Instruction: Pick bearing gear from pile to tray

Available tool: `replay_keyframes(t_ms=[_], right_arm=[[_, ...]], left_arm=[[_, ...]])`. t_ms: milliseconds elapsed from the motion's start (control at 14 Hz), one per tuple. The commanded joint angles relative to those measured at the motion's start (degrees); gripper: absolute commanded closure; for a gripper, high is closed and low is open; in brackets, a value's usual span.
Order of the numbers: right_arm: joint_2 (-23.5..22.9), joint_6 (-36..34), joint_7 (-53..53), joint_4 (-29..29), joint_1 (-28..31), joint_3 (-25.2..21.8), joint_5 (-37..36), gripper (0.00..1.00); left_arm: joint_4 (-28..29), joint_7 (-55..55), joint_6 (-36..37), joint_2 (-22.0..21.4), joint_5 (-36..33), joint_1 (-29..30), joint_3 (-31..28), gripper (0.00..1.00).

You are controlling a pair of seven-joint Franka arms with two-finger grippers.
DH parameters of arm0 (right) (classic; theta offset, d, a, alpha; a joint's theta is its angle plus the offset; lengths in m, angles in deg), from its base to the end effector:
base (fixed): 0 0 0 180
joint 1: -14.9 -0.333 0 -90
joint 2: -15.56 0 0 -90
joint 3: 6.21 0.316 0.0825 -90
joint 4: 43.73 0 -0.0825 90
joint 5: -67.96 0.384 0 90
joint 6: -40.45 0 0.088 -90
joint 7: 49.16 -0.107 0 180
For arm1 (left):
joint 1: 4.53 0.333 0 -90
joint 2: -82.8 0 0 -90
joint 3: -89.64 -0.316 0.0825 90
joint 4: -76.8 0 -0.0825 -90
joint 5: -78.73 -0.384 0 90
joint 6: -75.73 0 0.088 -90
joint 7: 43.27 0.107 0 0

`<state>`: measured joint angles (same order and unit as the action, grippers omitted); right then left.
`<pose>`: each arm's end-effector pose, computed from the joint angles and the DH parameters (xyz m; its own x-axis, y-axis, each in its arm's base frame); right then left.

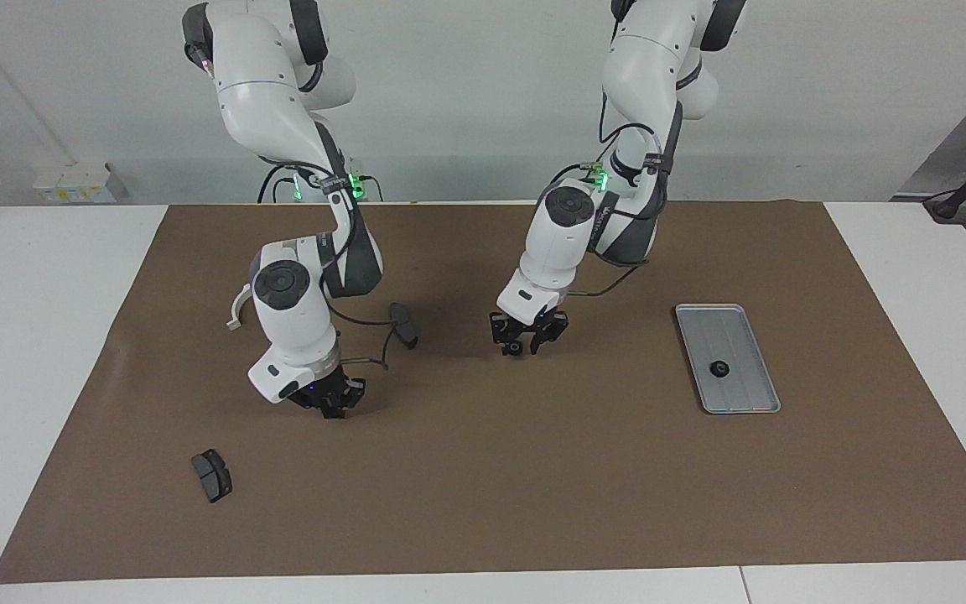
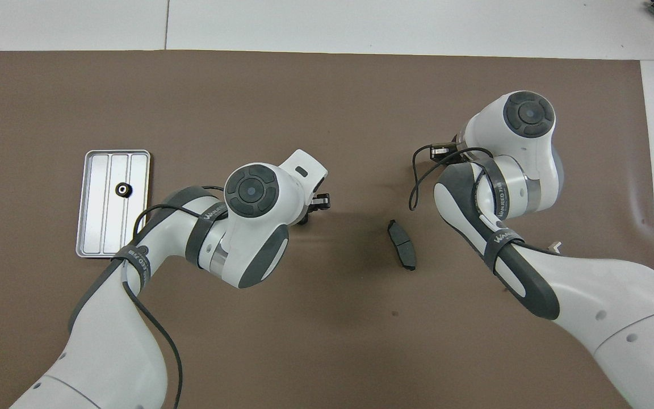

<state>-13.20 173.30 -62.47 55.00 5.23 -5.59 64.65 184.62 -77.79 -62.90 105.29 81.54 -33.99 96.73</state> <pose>0.6663 0.1191 0.3038 0.9949 -0.0160 0.0996 -0.0179 -0.9997 0.0182 0.5218 -0.3806 0.3165 0.9973 0.0172 0.0714 0.0062 -0.9884 0.1517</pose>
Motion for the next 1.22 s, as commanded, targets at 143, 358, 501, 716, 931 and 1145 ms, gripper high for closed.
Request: replay_keyframes(t_ms=[143, 358, 501, 716, 931, 1145], right_arm=[[4.93, -2.15, 0.48, 1.29, 0.53, 0.44, 1.29, 1.0], [7.39, -4.61, 0.48, 1.29, 0.62, 0.44, 1.29, 1.0], [8.1, -5.05, 0.48, 1.29, 0.62, 0.53, 1.29, 1.0], [8.89, -5.41, 0.39, 1.29, 0.27, 0.44, 4.27, 1.0], [8.98, -5.32, 0.48, 1.47, 0.35, 0.44, 4.28, 1.0], [9.6, -4.27, 0.39, 3.39, 0.44, 0.44, 4.28, 1.0]], left_arm=[[-0.95, -0.38, 0.99, 0.97, 0.44, -1.74, -1.11, 0.4], [-1.12, -0.29, 3.27, 0.97, 0.09, -1.65, -1.29, 0.42], [-1.47, 0.15, 4.85, 0.97, -0.26, -1.3, -1.37, 0.45], [-2.0, 0.33, 5.74, 1.06, -1.76, -0.95, -1.29, 0.46], [-1.83, 0.33, 5.3, 1.32, -1.76, -0.77, -1.29, 0.47], [-1.74, 0.33, 4.51, 1.41, -1.76, -0.68, -1.29, 0.47]])
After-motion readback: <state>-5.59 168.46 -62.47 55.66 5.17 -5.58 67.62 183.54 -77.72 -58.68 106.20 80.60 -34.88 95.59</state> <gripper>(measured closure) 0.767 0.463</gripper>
